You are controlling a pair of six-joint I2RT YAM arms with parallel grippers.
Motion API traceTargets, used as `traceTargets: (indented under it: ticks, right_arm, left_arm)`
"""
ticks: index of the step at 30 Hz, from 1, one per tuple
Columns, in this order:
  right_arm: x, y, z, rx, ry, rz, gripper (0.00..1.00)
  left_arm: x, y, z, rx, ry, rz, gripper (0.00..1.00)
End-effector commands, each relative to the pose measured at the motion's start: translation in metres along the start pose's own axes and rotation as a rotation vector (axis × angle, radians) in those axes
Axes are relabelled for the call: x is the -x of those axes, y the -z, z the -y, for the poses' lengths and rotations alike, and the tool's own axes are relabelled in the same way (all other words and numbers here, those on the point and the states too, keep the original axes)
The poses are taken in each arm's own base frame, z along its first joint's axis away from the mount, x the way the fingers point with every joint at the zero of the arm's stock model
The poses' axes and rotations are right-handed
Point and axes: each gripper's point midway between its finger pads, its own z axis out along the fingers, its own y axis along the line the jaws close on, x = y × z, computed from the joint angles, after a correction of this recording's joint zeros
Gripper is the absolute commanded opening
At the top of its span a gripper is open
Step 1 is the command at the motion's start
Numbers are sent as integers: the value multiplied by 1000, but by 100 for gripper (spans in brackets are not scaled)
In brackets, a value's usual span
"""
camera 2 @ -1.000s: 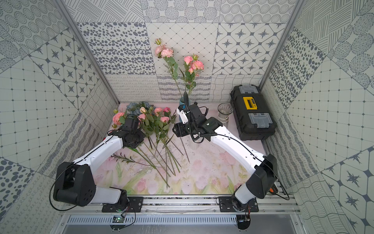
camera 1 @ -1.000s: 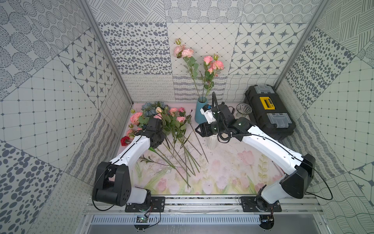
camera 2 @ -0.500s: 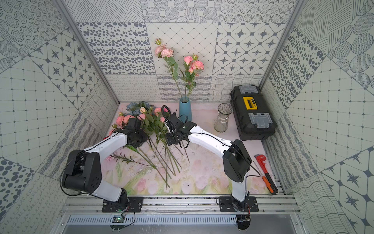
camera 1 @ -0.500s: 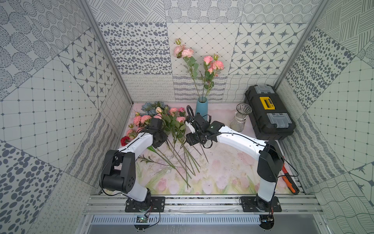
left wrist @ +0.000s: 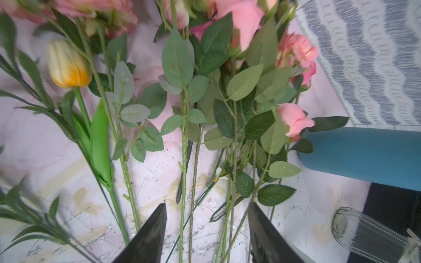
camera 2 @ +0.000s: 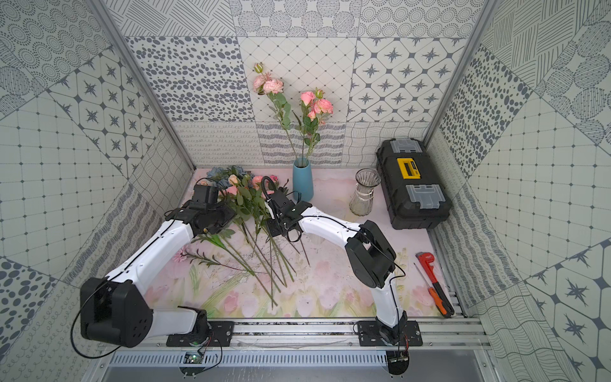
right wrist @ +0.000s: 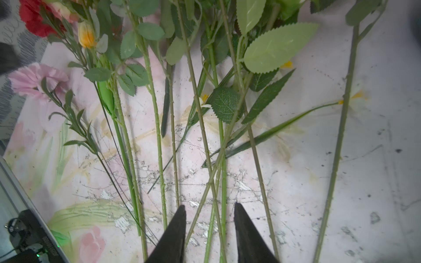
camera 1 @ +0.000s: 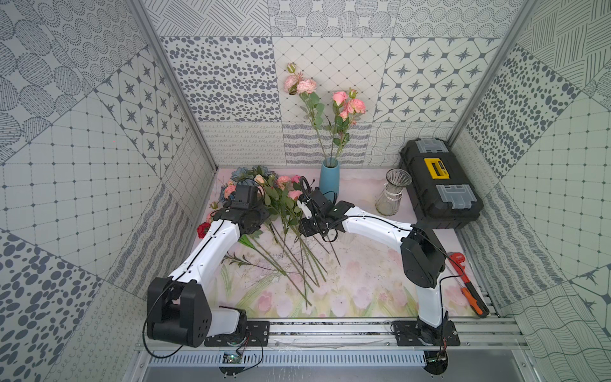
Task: Place the pink flowers into the vase
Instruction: Pick up the flower at the center of the board.
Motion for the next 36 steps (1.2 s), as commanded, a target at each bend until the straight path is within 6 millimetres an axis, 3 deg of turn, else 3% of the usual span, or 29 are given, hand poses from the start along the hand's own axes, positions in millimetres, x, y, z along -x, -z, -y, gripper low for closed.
traceTargets:
  ticks: [1, 8, 19, 25, 36]
  right_arm:
    - [25, -2, -17, 70, -21, 71, 30]
    - [31, -22, -16, 78, -57, 67, 23]
    - [36, -35, 7, -18, -106, 92, 27]
    - [36, -46, 13, -27, -121, 80, 29]
    - [41, -58, 17, -37, -121, 76, 30]
  left_arm:
    - [11, 48, -22, 122, -119, 13, 58]
    - [28, 61, -31, 71, -131, -27, 57]
    - [31, 30, -41, -44, -124, -106, 54]
    - [39, 34, -40, -95, -107, -90, 53]
    - [36, 33, -40, -122, -88, -103, 52]
